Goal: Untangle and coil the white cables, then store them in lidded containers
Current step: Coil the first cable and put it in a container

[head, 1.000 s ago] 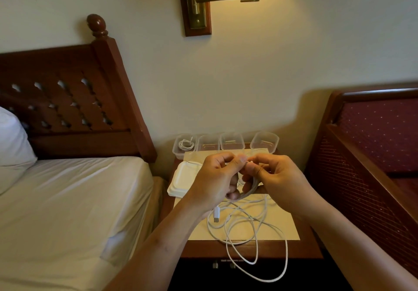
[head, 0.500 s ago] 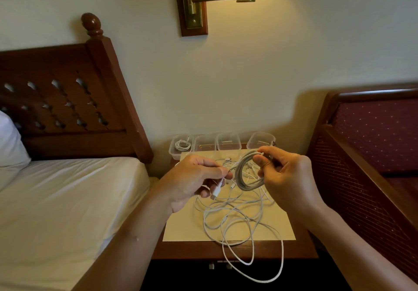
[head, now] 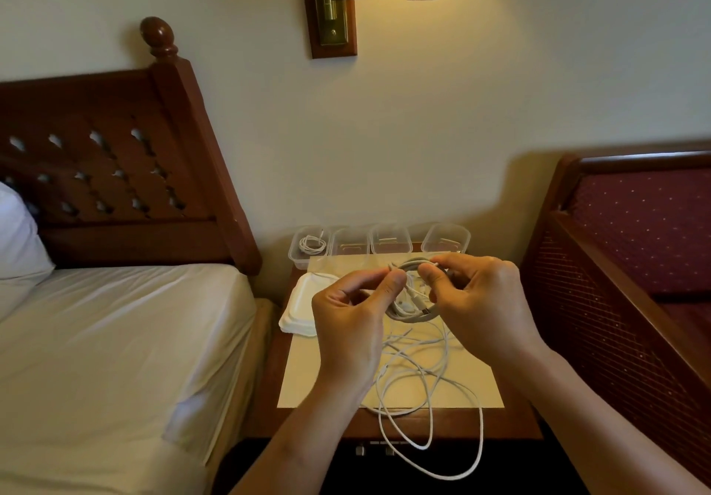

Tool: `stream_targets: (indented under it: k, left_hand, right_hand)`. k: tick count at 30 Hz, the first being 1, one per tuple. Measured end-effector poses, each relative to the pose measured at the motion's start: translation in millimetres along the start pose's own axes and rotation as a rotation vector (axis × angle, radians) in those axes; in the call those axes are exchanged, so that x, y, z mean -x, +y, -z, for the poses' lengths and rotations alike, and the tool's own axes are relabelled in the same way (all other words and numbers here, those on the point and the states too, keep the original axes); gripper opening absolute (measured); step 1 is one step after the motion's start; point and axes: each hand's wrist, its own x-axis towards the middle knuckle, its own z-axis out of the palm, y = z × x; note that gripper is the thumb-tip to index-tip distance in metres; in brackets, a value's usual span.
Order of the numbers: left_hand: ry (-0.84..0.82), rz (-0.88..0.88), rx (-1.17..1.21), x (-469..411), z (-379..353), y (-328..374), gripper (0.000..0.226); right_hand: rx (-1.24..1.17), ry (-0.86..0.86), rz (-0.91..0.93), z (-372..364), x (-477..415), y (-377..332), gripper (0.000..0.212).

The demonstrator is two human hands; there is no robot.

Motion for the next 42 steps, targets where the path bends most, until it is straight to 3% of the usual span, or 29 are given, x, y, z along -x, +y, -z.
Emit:
stream_targets:
  k: [4, 9, 12, 14, 16, 18, 20, 23, 27, 33, 38, 42]
  left_hand:
    - [0.09, -0.183, -0.017, -4, 1, -6, 0.012]
    - [-0.068, -0.486, -0.294, -10, 9, -6, 0.013]
    - [-0.16, -0.572, -0.426, -17, 14, -3, 0.018]
    - [-0.219, -0.526, -0.494, -20, 17, 1, 0.028]
    - [-0.31, -0.371, -0.557, -23, 20, 4, 0.036]
    - [-0.419, -0.252, -0.647, -26, 20, 4, 0.033]
    - [-0.492, -0.248, -0.688, -28, 19, 2, 0.02]
    - [-0.575, -0.292, -0.645, -28, 19, 3, 0.015]
    - [-0.702, -0.192, -0.591, -23, 22, 12, 0.042]
    - [-0.838, 0.029, -0.267, -36, 31, 18, 0.035]
    - [-1.024, 0.054, -0.161, -42, 30, 32, 0.025]
    - [-1.073, 0.048, -0.195, -49, 28, 39, 0.023]
  right_hand:
    - [-0.077, -0.058, -0.05, 0, 0, -4, 0.015]
    - [-0.155, -0.094, -0.133, 0, 2, -2, 0.013]
    - [-0.204, -0.107, -0.168, 0, 6, -1, 0.013]
    - [-0.267, -0.106, -0.205, 3, 8, 0, 0.013]
    - [-0.321, -0.12, -0.231, 5, 10, 0, 0.014]
    - [-0.34, -0.127, -0.215, 8, 12, -3, 0.016]
    - [-0.346, -0.127, -0.181, 10, 13, -6, 0.016]
    - [-0.366, -0.142, -0.165, 15, 11, -7, 0.014]
    - [-0.404, -0.145, -0.187, 20, 9, -4, 0.014]
    - [-0.595, -0.176, -0.351, 21, 6, 5, 0.018]
    - [-0.723, -0.276, -0.435, 26, 6, 0, 0.021]
    - [-0.78, -0.36, -0.431, 26, 7, -6, 0.024]
